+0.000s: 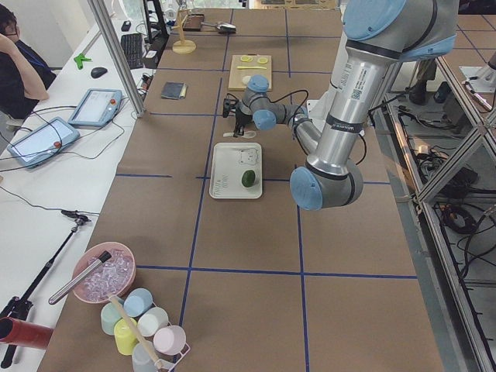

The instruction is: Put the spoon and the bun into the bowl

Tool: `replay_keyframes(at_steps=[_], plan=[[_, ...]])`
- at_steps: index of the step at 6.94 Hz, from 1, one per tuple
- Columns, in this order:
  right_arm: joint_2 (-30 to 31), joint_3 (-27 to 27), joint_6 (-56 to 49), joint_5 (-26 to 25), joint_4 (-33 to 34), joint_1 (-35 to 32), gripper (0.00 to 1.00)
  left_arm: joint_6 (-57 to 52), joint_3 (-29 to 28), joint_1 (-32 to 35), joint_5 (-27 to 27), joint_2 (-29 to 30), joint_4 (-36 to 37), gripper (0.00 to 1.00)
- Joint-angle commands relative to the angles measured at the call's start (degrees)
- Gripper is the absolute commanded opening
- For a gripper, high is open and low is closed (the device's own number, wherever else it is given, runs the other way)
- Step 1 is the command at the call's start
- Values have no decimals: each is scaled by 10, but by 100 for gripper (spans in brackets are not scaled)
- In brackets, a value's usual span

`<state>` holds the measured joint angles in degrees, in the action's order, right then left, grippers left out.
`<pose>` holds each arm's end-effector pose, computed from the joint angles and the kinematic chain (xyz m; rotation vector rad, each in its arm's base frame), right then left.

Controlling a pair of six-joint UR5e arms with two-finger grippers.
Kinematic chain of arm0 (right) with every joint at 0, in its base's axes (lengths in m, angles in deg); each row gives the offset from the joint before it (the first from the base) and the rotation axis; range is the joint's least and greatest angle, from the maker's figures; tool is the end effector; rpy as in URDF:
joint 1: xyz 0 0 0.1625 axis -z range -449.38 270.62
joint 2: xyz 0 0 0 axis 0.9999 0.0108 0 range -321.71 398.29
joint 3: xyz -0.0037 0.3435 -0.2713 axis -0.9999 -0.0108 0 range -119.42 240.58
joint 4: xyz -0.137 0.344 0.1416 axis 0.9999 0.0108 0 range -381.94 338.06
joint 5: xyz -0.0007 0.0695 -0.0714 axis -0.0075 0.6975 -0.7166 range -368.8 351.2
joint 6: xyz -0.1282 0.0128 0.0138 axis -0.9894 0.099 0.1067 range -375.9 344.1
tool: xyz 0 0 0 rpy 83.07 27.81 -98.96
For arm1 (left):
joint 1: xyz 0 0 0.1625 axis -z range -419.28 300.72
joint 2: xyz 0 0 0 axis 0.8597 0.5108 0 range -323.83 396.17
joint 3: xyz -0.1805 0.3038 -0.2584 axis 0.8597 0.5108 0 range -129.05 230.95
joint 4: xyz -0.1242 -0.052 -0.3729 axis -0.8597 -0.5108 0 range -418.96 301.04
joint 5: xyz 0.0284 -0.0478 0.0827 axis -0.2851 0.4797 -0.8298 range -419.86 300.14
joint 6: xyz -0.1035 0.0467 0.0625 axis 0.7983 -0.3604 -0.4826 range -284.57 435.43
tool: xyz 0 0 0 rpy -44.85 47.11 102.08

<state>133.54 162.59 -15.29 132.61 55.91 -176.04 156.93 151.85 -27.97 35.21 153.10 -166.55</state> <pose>0.0056 -0.4523 0.5986 0.2769 -0.8996 -0.1921 0.4971 -0.4451 0.3151 0.2537 0.9410 -0.3235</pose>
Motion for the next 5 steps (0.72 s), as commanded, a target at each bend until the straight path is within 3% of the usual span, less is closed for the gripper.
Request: replay_keyframes(at_steps=[1,4,5], plan=[[0,0,0,0,0,0,100,117,-37,-7,-23,104,104,0],[1,0,1,0,0,0,100,176,-110,-55,-52,183,126,0],[1,-1,1,0,0,0,100,175,-111,-64,-53,182,125,8]])
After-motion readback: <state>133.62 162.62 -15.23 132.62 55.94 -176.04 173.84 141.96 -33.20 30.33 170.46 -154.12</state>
